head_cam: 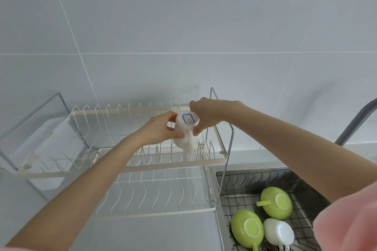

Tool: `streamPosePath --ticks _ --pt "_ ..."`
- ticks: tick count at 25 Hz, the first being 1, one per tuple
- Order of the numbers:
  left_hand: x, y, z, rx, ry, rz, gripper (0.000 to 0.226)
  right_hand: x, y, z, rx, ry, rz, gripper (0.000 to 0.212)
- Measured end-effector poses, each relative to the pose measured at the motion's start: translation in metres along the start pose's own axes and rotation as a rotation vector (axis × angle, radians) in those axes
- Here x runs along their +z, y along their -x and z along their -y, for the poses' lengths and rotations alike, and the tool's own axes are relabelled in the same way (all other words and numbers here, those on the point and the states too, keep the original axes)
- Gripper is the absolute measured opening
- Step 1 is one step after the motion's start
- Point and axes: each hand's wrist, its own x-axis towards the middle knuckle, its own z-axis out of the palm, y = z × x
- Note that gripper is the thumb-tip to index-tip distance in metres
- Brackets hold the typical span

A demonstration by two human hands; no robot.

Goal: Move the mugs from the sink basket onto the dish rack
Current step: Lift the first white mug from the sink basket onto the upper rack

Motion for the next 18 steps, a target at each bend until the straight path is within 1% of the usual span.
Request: streamPosePath --ticks 4,11,13,16,18 --pt "0.003 -0.003 0.007 -0.016 -0.014 0.008 0.052 0.003 -0.003 0.003 0.001 0.019 0.012 0.055" --pt "0.005 -0.005 0.01 -0.025 -0.022 0.029 0.049 0.004 -0.001 0.004 0.023 0.037 0.013 0.049" --pt "0.004 -0.004 0.008 -0.036 -0.042 0.045 0.053 0.003 0.001 0.005 0.023 0.051 0.03 0.048" --pt "-0.003 0.0 0.003 -0.069 -0.116 0.081 0.064 -0.003 0.005 0.005 0.003 0.077 0.045 0.051" --pt "-0.01 0.007 -0.002 -0.073 -0.171 0.05 0.066 -0.01 0.012 0.001 -0.01 0.085 0.012 0.056"
